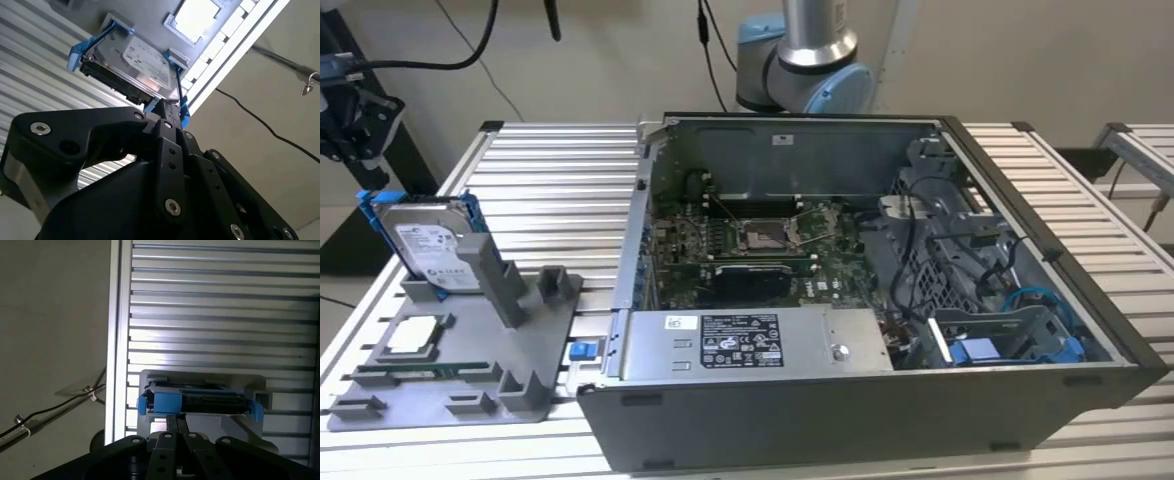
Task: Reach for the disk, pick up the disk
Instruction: 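Reach for the disk, then pick up the disk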
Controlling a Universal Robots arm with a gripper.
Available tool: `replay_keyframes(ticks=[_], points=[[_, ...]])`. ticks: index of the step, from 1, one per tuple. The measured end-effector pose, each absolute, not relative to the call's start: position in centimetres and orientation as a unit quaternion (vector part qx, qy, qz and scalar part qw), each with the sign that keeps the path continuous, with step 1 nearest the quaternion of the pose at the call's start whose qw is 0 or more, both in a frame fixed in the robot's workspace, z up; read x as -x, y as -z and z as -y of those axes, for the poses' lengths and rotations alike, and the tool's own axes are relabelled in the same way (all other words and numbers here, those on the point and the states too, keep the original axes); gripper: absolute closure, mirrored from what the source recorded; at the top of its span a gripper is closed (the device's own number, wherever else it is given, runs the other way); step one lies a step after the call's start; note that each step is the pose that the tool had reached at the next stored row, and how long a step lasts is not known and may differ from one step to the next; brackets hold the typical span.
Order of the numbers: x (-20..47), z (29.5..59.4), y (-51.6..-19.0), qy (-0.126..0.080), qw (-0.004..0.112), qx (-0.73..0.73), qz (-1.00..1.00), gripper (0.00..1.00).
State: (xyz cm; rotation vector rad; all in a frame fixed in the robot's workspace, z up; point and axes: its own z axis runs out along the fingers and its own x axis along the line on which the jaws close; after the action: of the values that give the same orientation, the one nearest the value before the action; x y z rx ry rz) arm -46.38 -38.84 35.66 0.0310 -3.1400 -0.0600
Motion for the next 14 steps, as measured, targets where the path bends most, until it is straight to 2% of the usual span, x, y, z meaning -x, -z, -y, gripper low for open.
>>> replay_keyframes(ticks=[14], points=[[46.40, 38.84, -35.66, 0.019, 0.002, -0.104, 0.994, 1.00]])
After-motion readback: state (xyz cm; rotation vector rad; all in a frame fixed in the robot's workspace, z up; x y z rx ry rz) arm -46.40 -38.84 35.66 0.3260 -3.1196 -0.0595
